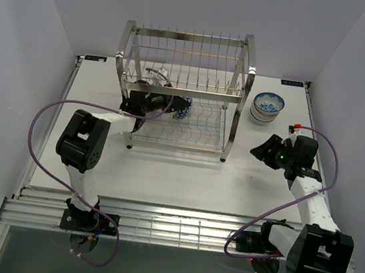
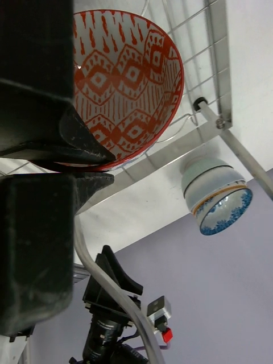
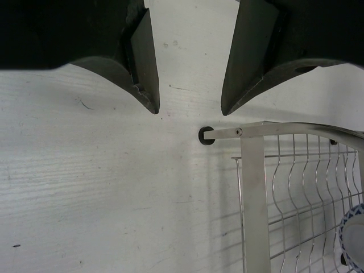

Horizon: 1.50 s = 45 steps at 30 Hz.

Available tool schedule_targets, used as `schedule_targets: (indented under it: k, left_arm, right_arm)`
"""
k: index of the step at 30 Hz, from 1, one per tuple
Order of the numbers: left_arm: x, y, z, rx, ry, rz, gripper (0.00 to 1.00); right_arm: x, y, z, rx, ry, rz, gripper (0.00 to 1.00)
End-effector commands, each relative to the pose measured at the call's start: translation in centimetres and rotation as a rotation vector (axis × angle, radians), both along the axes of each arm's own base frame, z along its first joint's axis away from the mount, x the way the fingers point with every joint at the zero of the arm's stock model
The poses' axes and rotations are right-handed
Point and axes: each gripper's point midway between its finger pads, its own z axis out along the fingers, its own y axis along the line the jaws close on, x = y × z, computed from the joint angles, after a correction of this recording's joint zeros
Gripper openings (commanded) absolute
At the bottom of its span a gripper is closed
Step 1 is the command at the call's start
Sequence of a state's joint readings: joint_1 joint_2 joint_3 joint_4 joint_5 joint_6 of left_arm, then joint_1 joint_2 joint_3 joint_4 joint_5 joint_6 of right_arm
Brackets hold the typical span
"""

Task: Unload the bowls from the dish rack

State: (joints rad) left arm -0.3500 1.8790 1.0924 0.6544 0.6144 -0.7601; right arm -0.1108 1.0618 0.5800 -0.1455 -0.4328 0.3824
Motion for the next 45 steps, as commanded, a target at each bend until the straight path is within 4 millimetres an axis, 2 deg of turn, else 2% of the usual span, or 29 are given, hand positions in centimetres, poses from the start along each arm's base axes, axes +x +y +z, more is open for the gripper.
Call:
schedule_targets:
  k: [1,6,7,9,11,15,23,24,34,37,41,45]
  left_arm:
    - [-2.5,-0.1,1.7,-0.03,-0.04,-0.072,0.0]
    - [-4.8,0.0,1.6,-0.027,-0.028,-0.112,0.0]
    - [-5.3,0.1,2.2,-0.03,-0.044,-0.116,0.0]
    - [-6.1,0.3,2.0,-0.025,-0.038,-0.123,0.0]
    - [-6.8,0.4,3.0,-0.031,-0.056,-0.127,0.0]
    - [-8.3,0.3,3.3,-0.043,-0.042,-0.16,0.0]
    - [-12.5,-1.4,4.3,-0.094,0.028,-0.261,0.0]
    - [-13.1,-1.3,4.9,-0.103,0.023,-0.266,0.0]
    - [-17.4,-0.5,5.9,-0.147,0.076,-0.315,0.0]
    - [-19.2,-0.4,5.2,-0.146,0.133,-0.369,0.0]
    - [-22.4,-0.1,4.2,-0.132,0.176,-0.445,0.0]
    - [-25.8,1.1,2.6,-0.092,0.191,-0.474,0.0]
  right_arm:
    - [0.8,-0.2,2.0,-0.021,-0.058,0.001,0.53]
    - [0.6,0.0,2.0,-0.007,-0.053,0.001,0.53]
    - [0.5,0.1,2.3,-0.005,-0.061,0.004,0.53]
    - [0.5,0.0,2.5,-0.005,-0.071,0.0,0.53]
    - [0.4,0.0,2.7,-0.008,-0.08,-0.001,0.53]
    - [0.2,-0.1,3.0,-0.014,-0.087,-0.008,0.53]
    - [-0.2,-0.1,3.1,-0.017,-0.092,-0.009,0.52]
    - [-0.1,-0.1,3.3,-0.015,-0.097,-0.008,0.52]
    - [0.0,-0.2,4.4,-0.023,-0.114,-0.014,0.52]
    - [0.1,-0.7,5.2,-0.048,-0.129,-0.031,0.52]
    - [-0.2,-0.1,5.7,-0.018,-0.132,-0.013,0.51]
    - [-0.7,0.5,5.7,0.004,-0.126,0.013,0.51]
